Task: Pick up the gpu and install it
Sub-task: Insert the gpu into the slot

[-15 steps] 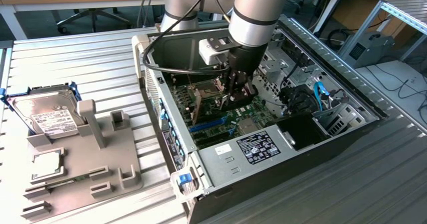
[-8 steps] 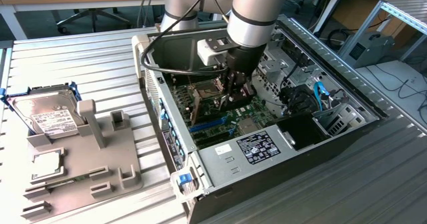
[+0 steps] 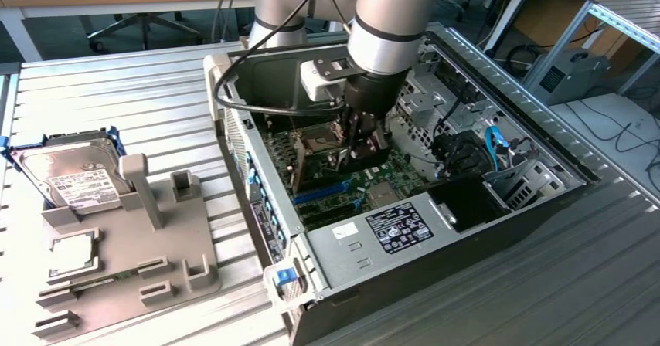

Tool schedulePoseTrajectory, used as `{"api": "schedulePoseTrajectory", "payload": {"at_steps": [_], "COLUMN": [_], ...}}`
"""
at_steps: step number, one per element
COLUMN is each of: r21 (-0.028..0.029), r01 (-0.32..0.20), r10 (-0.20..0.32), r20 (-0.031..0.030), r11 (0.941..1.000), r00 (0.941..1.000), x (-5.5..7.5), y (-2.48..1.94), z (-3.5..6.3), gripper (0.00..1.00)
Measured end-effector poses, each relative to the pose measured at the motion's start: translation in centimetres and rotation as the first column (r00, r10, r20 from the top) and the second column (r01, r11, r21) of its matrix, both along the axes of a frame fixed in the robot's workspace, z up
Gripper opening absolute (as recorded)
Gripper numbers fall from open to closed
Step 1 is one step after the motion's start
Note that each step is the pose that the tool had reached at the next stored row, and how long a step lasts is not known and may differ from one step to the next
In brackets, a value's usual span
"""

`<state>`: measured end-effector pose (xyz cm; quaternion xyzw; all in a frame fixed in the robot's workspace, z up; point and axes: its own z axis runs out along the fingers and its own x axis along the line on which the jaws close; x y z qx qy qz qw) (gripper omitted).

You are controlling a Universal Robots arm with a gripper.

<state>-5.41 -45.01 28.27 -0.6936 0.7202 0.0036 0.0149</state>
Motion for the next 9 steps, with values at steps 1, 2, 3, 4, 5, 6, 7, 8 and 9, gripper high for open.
{"api": "schedulePoseTrajectory", "payload": {"at_steps": [1,2,3,4,5,6,7,8,9], "r21": [0.0,-0.0001,0.0,-0.0001,-0.0001,0.0,-0.0001,0.0,-0.0001], "r01": [0.0,0.0,0.0,0.0,0.0,0.0,0.0,0.0,0.0], "r10": [0.0,0.0,0.0,0.0,0.0,0.0,0.0,0.0,0.0], "r20": [0.0,-0.0001,0.0,0.0,-0.0001,0.0,-0.0001,0.0,-0.0001], "r11": [1.0,1.0,1.0,1.0,1.0,1.0,1.0,1.0,1.0], "r00": [1.0,1.0,1.0,1.0,1.0,1.0,1.0,1.0,1.0], "x": [-0.5,-0.62,-0.76,-1.09,-1.2,-1.26,-1.3,-1.32,-1.34], "y": [-0.36,-0.41,-0.44,-0.51,-0.52,-0.52,-0.52,-0.53,-0.53], "z": [-0.06,-0.11,-0.2,-0.23,-0.24,-0.26,-0.26,-0.27,-0.28], "gripper": [0.26,0.26,0.26,0.26,0.26,0.26,0.26,0.26,0.26]}}
